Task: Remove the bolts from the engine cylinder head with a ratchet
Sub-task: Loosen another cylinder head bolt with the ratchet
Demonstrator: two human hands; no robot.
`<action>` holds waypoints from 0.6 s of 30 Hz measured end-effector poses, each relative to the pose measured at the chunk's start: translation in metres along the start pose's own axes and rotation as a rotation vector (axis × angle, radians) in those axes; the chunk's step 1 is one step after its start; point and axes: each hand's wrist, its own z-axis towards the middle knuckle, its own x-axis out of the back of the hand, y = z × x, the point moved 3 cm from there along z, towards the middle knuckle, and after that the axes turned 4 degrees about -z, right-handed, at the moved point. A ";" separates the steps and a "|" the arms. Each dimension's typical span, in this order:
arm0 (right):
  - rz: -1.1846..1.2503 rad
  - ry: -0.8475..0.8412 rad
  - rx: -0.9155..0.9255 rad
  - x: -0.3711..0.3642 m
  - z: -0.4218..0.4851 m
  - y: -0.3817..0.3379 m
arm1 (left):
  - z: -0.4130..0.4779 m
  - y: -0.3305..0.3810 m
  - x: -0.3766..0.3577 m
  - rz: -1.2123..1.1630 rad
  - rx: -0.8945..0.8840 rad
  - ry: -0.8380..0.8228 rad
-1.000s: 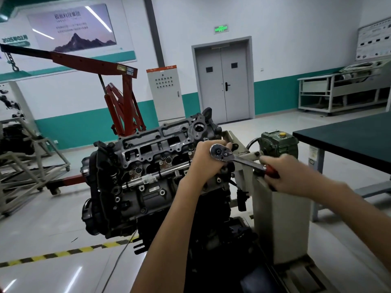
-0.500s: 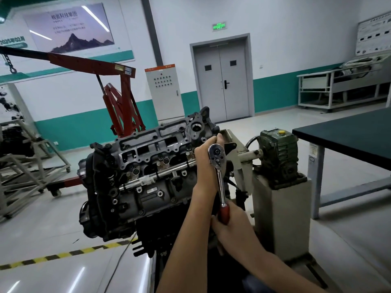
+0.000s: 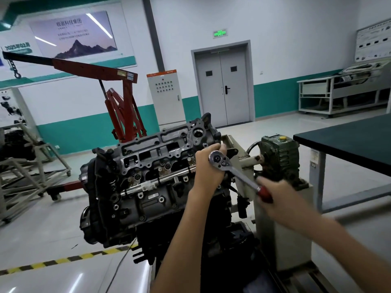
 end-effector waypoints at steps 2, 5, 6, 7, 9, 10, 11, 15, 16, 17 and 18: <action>0.291 0.068 -0.072 -0.031 -0.021 -0.023 | -0.002 -0.001 -0.005 -0.017 0.012 0.065; 0.652 0.085 -0.155 -0.075 -0.032 -0.068 | -0.003 -0.002 -0.005 -0.015 0.051 0.121; 0.743 0.078 -0.165 -0.083 -0.033 -0.079 | -0.002 -0.001 -0.004 0.016 0.051 0.125; 0.763 0.078 -0.168 -0.085 -0.032 -0.082 | -0.002 -0.001 -0.003 0.029 0.052 0.109; 0.622 0.081 -0.149 -0.073 -0.029 -0.068 | -0.002 0.001 0.001 0.001 0.068 0.022; 0.518 0.075 -0.120 -0.062 -0.026 -0.054 | -0.002 0.002 0.003 0.006 0.067 -0.036; 0.392 0.064 -0.073 -0.047 -0.021 -0.039 | -0.002 0.004 0.006 0.035 0.061 -0.091; -0.155 0.003 0.122 0.020 0.016 0.005 | 0.006 0.005 0.011 0.143 0.033 -0.214; -0.247 0.020 0.161 0.031 0.025 0.007 | 0.006 0.004 0.010 0.122 0.033 -0.195; -0.290 0.045 0.183 0.037 0.030 0.008 | 0.004 0.003 0.009 0.087 0.038 -0.158; -0.289 0.065 0.185 0.037 0.031 0.008 | 0.002 0.002 0.008 0.049 0.040 -0.112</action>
